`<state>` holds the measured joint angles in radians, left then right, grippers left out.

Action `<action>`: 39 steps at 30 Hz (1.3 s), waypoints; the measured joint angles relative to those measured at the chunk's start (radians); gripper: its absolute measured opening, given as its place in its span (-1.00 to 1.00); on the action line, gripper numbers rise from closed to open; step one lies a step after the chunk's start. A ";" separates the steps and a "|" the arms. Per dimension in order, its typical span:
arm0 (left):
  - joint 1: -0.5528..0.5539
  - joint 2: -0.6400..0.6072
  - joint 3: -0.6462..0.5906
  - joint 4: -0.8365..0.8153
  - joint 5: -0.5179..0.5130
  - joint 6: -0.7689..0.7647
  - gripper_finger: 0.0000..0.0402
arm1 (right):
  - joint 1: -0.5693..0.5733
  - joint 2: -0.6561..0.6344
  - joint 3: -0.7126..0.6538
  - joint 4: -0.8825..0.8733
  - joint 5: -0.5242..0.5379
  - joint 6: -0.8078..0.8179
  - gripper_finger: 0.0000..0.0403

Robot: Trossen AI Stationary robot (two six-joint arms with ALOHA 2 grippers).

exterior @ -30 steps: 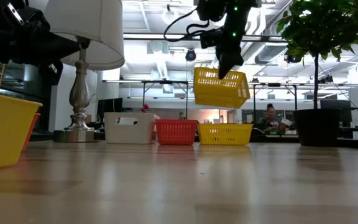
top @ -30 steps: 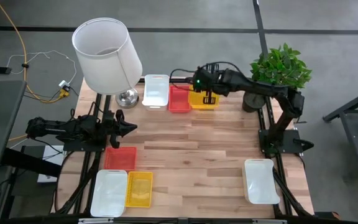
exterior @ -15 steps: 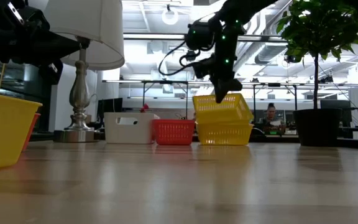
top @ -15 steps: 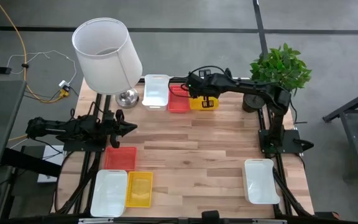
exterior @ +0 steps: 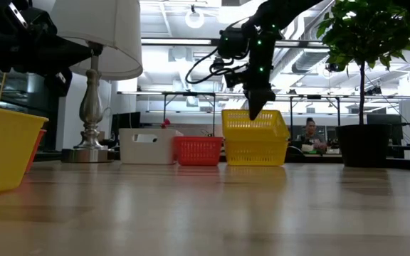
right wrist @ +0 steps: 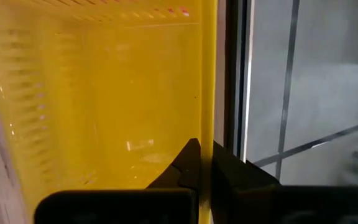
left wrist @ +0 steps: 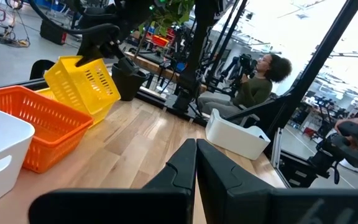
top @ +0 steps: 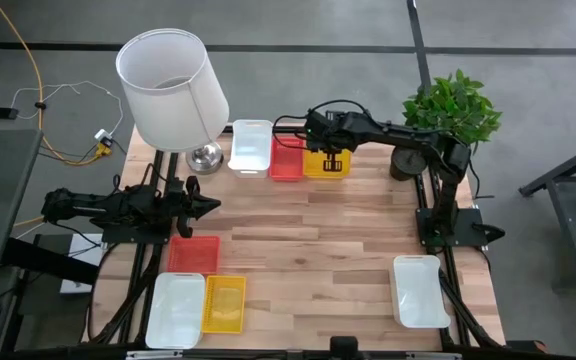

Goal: Stack baskets by color
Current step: Stack the bottom right yellow bin on the top yellow bin

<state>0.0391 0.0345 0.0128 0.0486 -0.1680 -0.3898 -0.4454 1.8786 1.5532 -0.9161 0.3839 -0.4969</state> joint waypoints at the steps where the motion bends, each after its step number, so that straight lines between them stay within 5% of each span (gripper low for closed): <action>1: 0.000 0.000 0.000 0.000 0.000 0.000 -1.00 | 0.000 0.000 0.000 0.000 -0.004 0.003 -0.98; 14: 0.000 0.000 0.000 0.000 0.000 0.000 -1.00 | 0.016 -0.021 0.000 -0.028 0.123 0.048 -0.18; 18: 0.000 0.000 0.000 -0.001 0.000 0.000 -1.00 | 0.014 -0.060 0.000 -0.069 0.061 0.122 -0.10; 23: 0.000 0.000 0.000 -0.003 0.000 0.000 -1.00 | 0.022 -0.112 0.000 -0.058 -0.054 0.202 -0.30; 29: 0.000 0.000 0.000 -0.003 0.000 0.000 -1.00 | 0.069 -0.121 -0.002 0.065 -0.094 0.279 -0.93; 39: 0.000 0.000 0.000 -0.009 0.004 0.000 -1.00 | 0.137 -0.190 -0.344 0.639 0.003 0.466 -0.99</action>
<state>0.0388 0.0347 0.0128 0.0398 -0.1645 -0.3901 -0.3082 1.6888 1.2089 -0.2772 0.3869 -0.0313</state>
